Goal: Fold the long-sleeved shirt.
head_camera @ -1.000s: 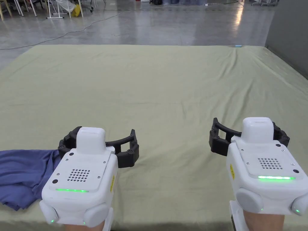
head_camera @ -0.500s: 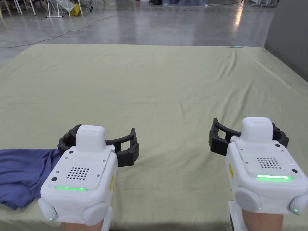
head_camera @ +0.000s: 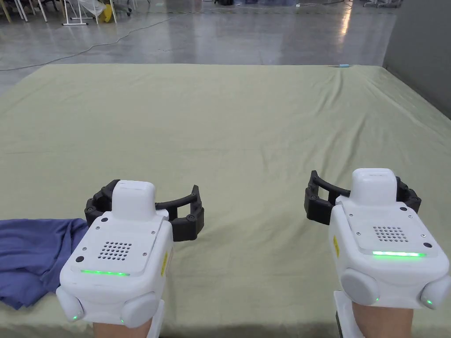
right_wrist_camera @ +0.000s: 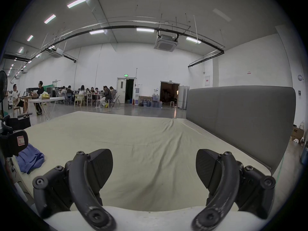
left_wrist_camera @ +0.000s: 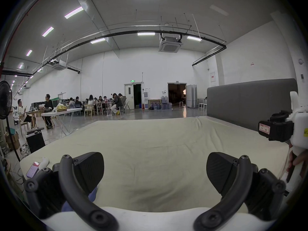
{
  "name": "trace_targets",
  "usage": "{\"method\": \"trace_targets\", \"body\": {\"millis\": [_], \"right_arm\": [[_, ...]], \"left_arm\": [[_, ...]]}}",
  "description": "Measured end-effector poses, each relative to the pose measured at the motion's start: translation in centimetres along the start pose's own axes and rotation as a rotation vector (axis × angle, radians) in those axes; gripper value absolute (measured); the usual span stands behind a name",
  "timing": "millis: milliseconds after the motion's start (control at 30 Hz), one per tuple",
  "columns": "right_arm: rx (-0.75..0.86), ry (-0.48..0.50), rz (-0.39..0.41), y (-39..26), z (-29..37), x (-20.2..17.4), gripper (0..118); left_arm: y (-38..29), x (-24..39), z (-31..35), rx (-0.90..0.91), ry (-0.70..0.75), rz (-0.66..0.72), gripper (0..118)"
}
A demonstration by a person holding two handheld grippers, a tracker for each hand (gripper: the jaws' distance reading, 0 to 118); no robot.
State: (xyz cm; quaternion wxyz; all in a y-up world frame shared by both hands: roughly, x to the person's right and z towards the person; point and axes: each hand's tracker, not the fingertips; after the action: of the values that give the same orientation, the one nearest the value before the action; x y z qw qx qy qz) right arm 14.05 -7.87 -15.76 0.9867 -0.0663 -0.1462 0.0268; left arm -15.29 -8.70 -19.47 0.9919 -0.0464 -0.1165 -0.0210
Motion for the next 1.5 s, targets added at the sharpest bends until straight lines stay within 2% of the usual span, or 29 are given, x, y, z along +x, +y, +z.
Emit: {"method": "trace_targets", "body": {"millis": [633,1500], "right_arm": [[0.002,0.012,0.022,0.0,-0.2,-0.7,102],[-0.021,-0.001,-0.007,-0.6,-0.4,-0.1,102]], "left_arm": [[0.0,-0.6,-0.3,-0.012,0.049,0.026,118],[-0.3,0.3,-0.3,-0.011,0.027,-0.007,118]]}}
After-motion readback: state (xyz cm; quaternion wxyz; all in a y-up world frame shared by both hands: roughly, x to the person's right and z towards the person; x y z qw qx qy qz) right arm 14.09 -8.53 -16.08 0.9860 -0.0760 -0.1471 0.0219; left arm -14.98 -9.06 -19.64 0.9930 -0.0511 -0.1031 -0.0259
